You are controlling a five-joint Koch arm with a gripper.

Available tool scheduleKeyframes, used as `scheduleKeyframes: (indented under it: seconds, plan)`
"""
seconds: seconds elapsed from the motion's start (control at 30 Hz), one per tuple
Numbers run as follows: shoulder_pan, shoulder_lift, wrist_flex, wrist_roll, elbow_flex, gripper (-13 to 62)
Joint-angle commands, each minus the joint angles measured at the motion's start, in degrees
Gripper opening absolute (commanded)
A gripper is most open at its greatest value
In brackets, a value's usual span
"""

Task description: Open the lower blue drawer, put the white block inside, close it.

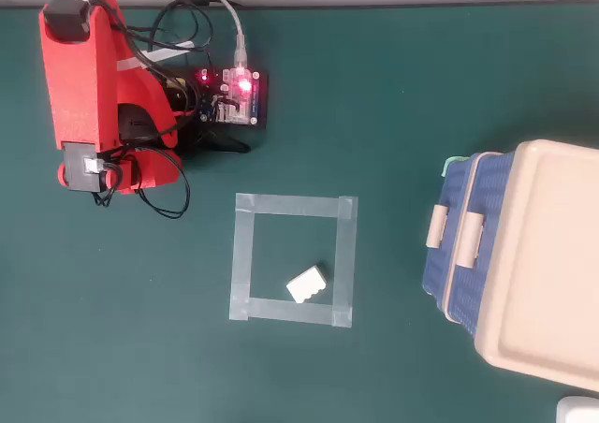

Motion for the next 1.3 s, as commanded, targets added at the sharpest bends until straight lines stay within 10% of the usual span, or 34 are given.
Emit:
scheduleKeyframes:
  seconds: [0.0, 0.47, 0.67, 0.93, 1.27]
  plan:
    - [-0.1, 2.6, 6.7, -0.3, 0.8, 34.3]
    - [-2.3, 2.0, 6.7, 10.5, -17.9, 33.8]
    - [-31.8, -5.9, -2.6, 43.7, -31.9, 33.7]
    - [-64.5, -21.3, -46.1, 79.3, -25.8, 33.5]
    - [-77.4, -31.0, -126.0, 83.8, 1.2, 33.4]
